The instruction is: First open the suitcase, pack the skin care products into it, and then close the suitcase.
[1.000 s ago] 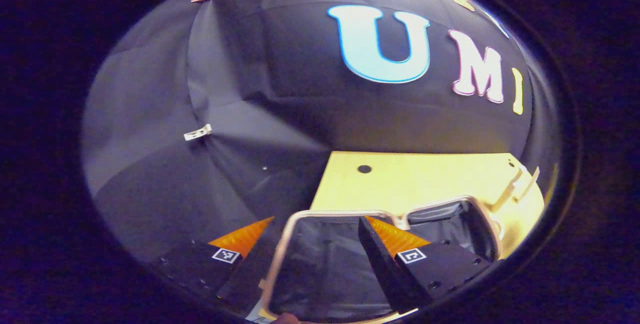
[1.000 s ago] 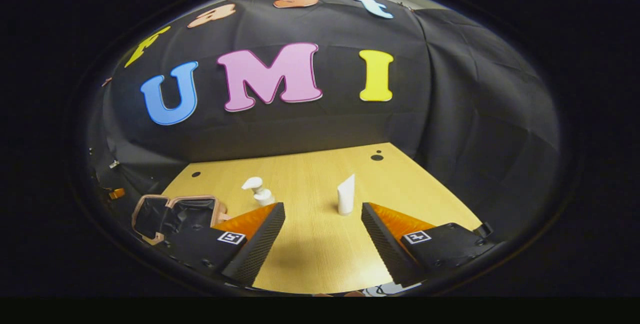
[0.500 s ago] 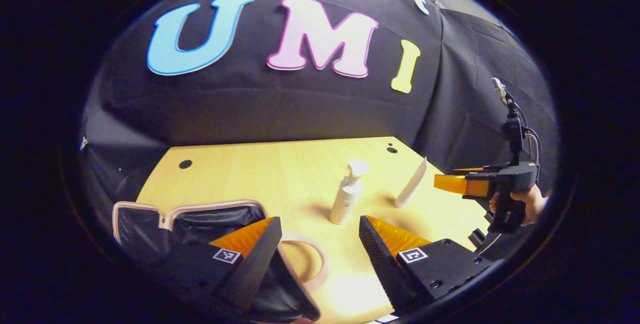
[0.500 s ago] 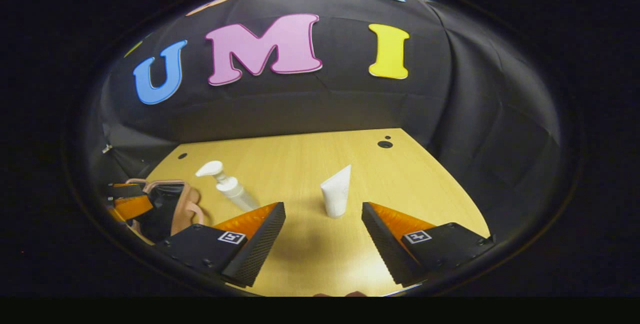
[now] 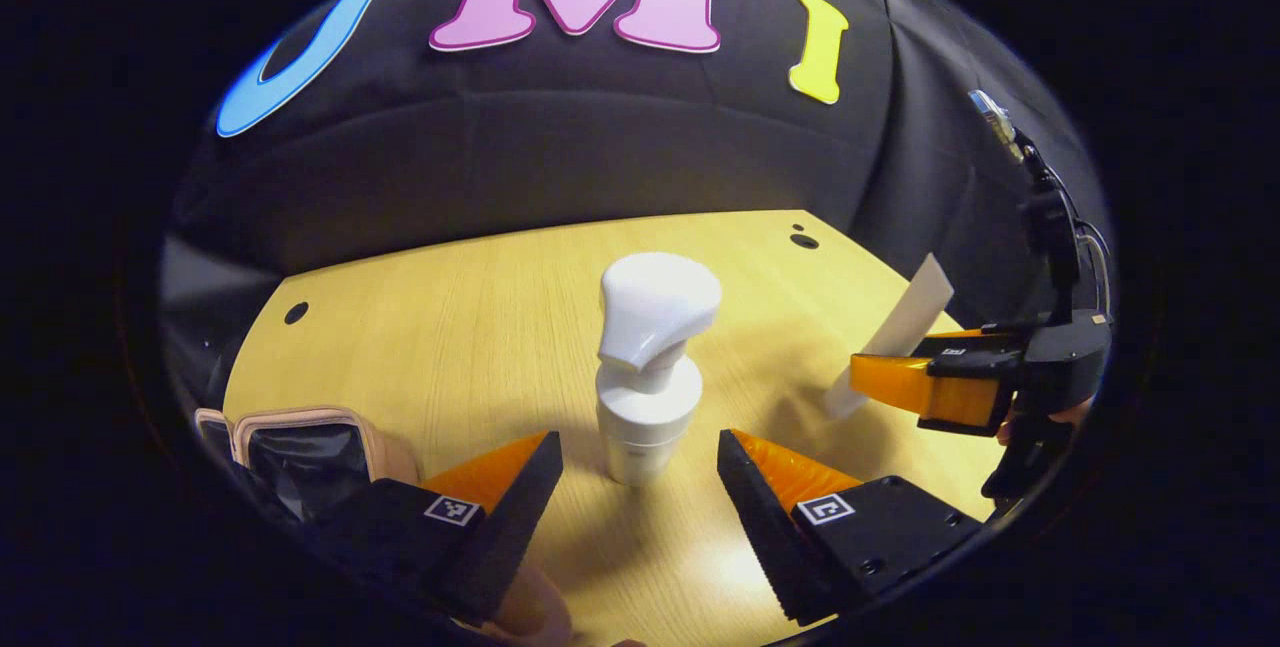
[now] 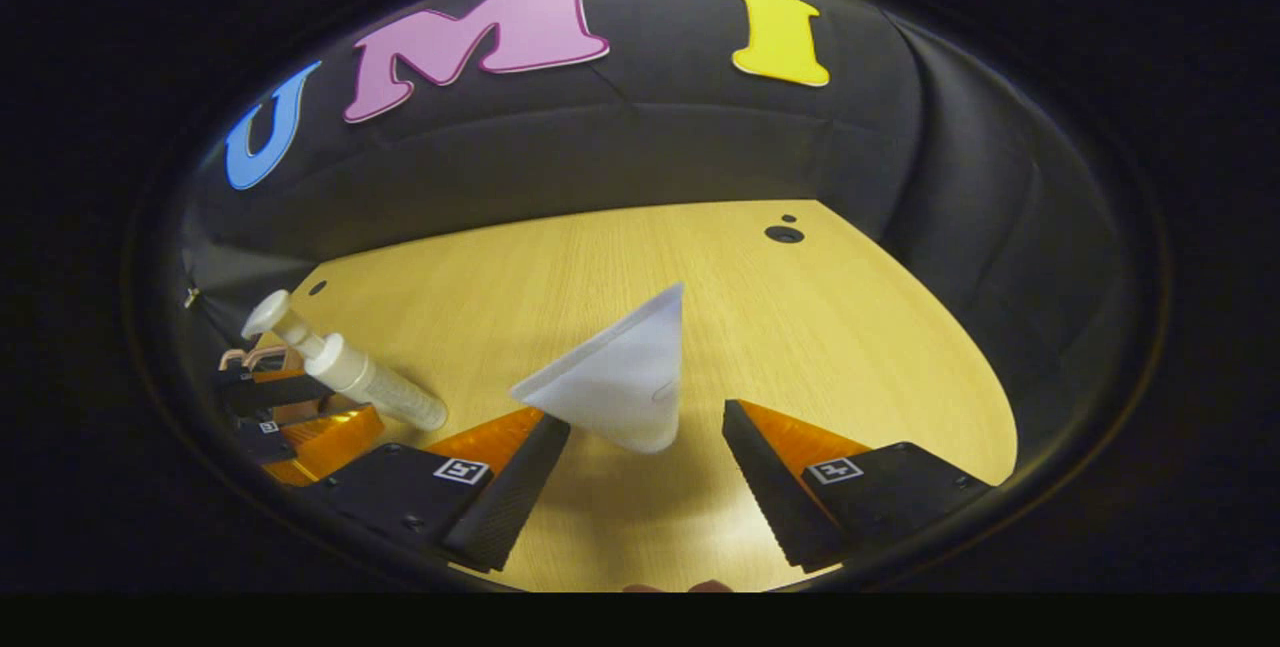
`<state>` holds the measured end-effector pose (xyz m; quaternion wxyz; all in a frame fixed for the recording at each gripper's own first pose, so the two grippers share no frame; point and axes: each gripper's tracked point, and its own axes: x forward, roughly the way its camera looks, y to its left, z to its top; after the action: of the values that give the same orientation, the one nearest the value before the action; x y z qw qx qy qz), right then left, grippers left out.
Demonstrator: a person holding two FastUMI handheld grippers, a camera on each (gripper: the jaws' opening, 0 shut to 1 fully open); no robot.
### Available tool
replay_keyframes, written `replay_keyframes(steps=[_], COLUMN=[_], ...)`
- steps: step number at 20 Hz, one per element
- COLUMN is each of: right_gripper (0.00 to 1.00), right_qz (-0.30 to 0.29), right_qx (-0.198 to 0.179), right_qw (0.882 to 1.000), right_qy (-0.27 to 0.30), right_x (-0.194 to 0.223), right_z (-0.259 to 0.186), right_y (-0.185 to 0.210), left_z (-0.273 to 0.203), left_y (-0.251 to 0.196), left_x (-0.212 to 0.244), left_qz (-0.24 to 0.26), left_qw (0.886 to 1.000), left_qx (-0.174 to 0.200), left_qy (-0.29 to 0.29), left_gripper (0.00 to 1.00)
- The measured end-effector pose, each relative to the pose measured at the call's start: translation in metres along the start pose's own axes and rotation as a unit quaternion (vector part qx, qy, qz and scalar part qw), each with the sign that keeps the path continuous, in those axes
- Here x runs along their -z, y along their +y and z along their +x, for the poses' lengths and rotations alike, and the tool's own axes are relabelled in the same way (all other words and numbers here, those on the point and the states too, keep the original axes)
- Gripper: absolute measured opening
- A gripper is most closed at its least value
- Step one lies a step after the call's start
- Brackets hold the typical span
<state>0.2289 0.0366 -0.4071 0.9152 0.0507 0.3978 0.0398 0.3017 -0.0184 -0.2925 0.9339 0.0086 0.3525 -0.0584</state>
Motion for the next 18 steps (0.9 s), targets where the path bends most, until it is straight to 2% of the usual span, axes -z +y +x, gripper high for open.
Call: replay_keyframes(steps=[5,6,8,9,10,11,12,13,14,15,16,18], right_gripper=[0.98,0.90,0.90,0.78,0.66,0.53,0.51,0.34,0.33,0.39,0.38,0.38], right_qz=[-0.005,-0.002,0.008,0.004,-0.001,0.000,0.008,0.014,0.017,0.017,0.016,0.009], right_qx=[-0.002,-0.002,-0.006,0.005,0.007,0.002,-0.010,-0.019,-0.023,-0.030,-0.033,-0.046], right_qw=[1.000,1.000,1.000,1.000,1.000,1.000,1.000,0.999,0.999,0.999,0.999,0.998], right_qy=[0.002,0.000,-0.003,-0.002,-0.006,0.000,0.009,0.022,0.029,0.032,0.029,0.028], right_x=[0.003,0.003,0.003,0.004,0.002,0.004,0.007,0.011,0.013,0.014,0.012,0.009], right_z=[0.021,0.023,0.028,0.035,0.030,0.028,0.026,0.022,0.017,0.009,0.001,-0.020], right_y=[-0.001,-0.001,0.001,-0.001,-0.003,-0.001,0.004,0.007,0.008,0.011,0.013,0.021], left_z=[0.026,0.031,0.040,0.030,0.059,0.051,0.042,0.037,0.032,0.025,0.013,-0.021], left_y=[-0.006,-0.006,-0.014,-0.014,-0.018,-0.020,-0.019,-0.021,-0.021,-0.020,-0.017,-0.012], left_x=[0.012,0.012,0.012,0.008,0.014,0.010,0.013,0.015,0.015,0.013,0.013,0.010], left_qz=[-0.008,-0.008,-0.009,-0.005,-0.001,0.002,0.001,-0.003,-0.006,-0.006,-0.004,-0.013], left_qw=[1.000,1.000,1.000,1.000,1.000,0.999,0.999,0.999,0.998,0.998,0.998,0.997], left_qx=[0.001,0.000,0.015,0.010,0.021,0.028,0.027,0.030,0.031,0.035,0.038,0.051], left_qy=[0.021,0.020,0.023,0.022,0.022,0.026,0.038,0.045,0.047,0.049,0.051,0.058], left_gripper=[0.97,0.97,0.97,0.94,0.57,0.55,0.53,0.56,0.56,0.55,0.58,0.55])
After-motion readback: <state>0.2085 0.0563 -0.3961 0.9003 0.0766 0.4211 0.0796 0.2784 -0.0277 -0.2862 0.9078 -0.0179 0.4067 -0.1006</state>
